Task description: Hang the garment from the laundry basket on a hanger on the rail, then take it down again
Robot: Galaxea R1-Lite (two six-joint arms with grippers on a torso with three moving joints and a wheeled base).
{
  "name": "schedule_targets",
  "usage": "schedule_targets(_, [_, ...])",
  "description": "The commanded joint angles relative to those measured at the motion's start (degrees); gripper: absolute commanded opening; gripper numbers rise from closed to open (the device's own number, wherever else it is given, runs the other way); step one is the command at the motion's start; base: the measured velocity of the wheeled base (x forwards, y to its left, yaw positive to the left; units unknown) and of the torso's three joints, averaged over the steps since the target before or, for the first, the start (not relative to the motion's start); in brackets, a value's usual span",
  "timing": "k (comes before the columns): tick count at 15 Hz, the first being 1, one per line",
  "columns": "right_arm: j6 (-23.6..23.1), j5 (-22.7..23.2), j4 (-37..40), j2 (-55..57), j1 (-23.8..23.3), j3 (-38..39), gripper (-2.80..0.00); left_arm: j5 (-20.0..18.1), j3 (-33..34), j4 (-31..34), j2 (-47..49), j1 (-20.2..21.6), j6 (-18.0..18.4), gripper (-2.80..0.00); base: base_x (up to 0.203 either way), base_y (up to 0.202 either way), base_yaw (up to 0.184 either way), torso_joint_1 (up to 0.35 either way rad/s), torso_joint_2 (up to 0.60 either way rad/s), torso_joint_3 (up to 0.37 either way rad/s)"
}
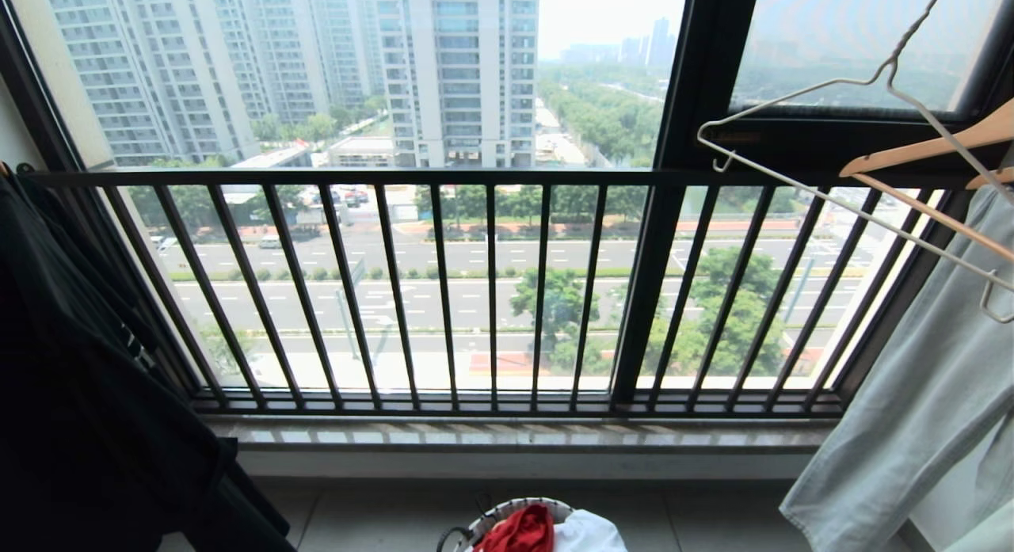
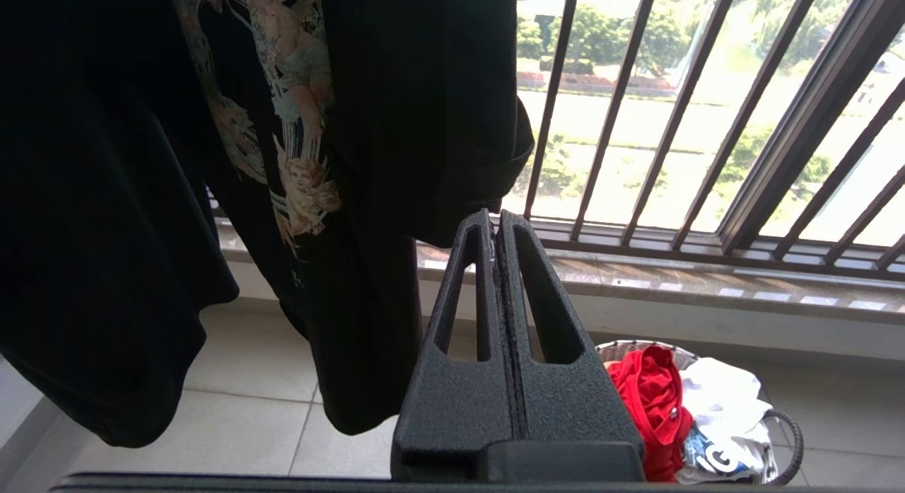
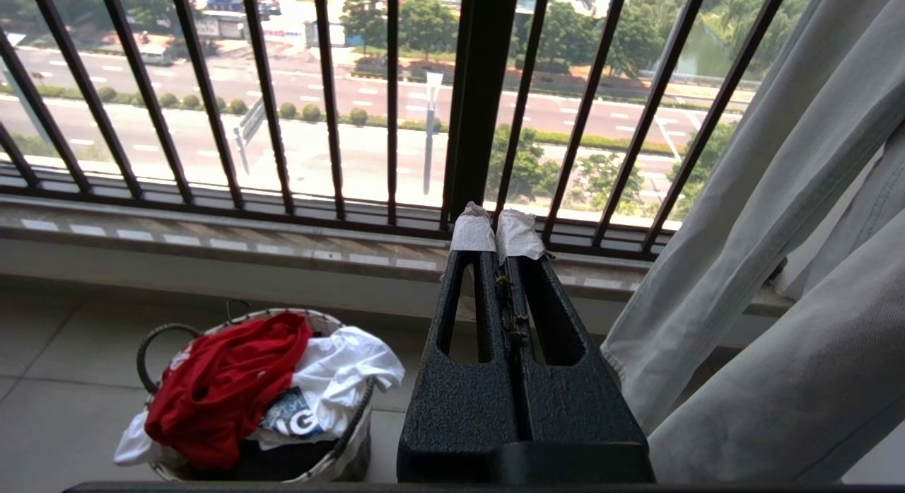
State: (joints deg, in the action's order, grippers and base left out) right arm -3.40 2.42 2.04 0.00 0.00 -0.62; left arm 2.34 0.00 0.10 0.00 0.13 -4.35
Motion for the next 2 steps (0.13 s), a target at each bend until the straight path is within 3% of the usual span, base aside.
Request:
schedule_targets(1, [-0.01, -0.05, -0.01, 0.09, 0.00, 0.01, -2.80, 0.03, 0.00, -0.01, 0.09, 0.04, -0.04, -2.80, 0.000, 0.000, 0.000, 0.000, 0.00, 0.000])
schedule_targets(2, [-0.03, -0.05, -0.01, 0.09, 0.00, 0.01, -2.80, 0.03, 0.00, -0.01, 0.09, -0.02, -0.04, -2.80, 0.000, 0.000, 0.000, 0.000, 0.00, 0.000])
